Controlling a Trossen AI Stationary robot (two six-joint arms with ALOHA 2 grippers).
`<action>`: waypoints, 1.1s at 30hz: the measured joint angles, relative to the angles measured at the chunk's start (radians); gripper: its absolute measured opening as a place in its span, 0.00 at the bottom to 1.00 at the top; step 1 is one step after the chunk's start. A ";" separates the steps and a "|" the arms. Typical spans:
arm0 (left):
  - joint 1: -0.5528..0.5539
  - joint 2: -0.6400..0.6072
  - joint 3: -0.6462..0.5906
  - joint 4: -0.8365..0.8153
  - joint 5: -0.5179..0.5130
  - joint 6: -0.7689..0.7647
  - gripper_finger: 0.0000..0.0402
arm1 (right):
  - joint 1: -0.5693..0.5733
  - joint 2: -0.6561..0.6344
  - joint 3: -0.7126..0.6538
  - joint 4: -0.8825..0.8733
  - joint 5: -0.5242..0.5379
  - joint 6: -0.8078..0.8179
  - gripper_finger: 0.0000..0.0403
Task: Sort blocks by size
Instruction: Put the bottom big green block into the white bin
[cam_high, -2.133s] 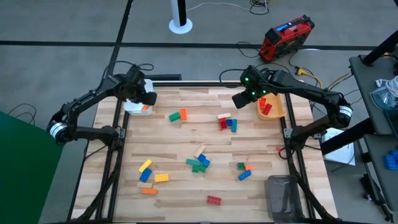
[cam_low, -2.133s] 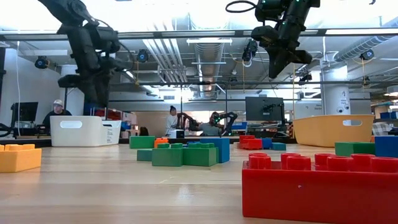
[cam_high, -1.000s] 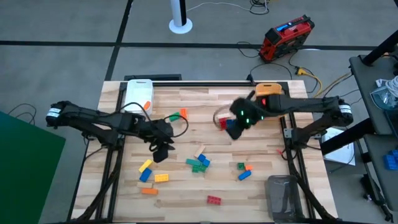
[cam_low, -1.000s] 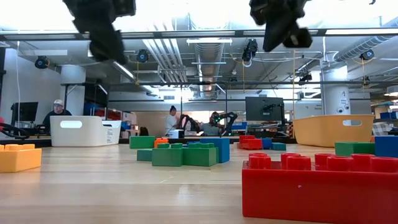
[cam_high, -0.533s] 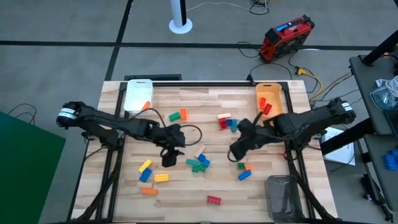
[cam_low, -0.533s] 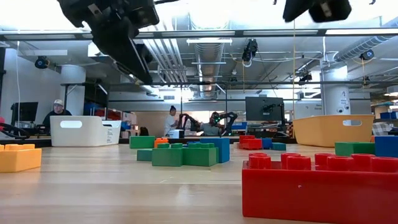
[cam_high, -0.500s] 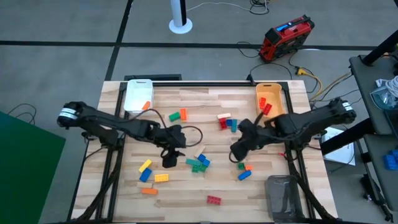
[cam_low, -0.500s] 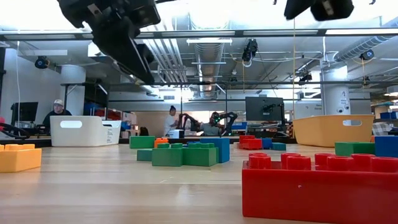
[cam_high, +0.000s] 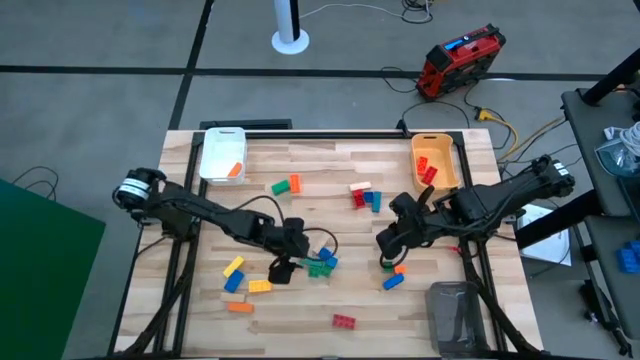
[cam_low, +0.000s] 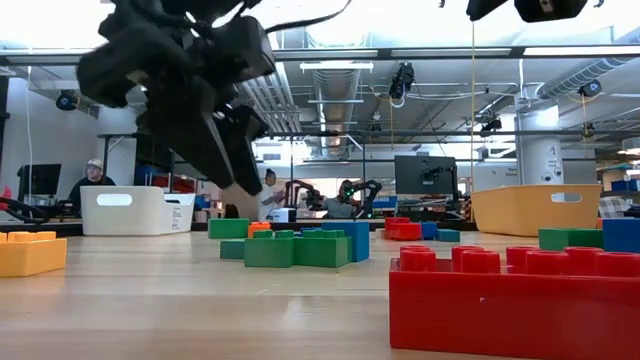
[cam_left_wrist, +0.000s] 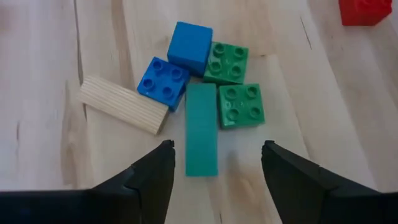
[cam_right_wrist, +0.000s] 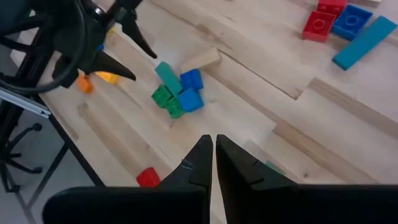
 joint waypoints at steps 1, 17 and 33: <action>0.001 0.010 0.000 0.008 -0.001 0.001 0.54 | 0.000 0.000 0.000 0.001 0.001 0.004 0.03; 0.000 0.177 0.000 0.097 -0.002 0.050 0.53 | 0.000 0.001 -0.001 0.001 0.019 0.013 0.03; 0.000 0.161 0.000 0.072 0.022 0.026 0.18 | 0.000 0.001 -0.002 0.007 0.126 0.013 0.03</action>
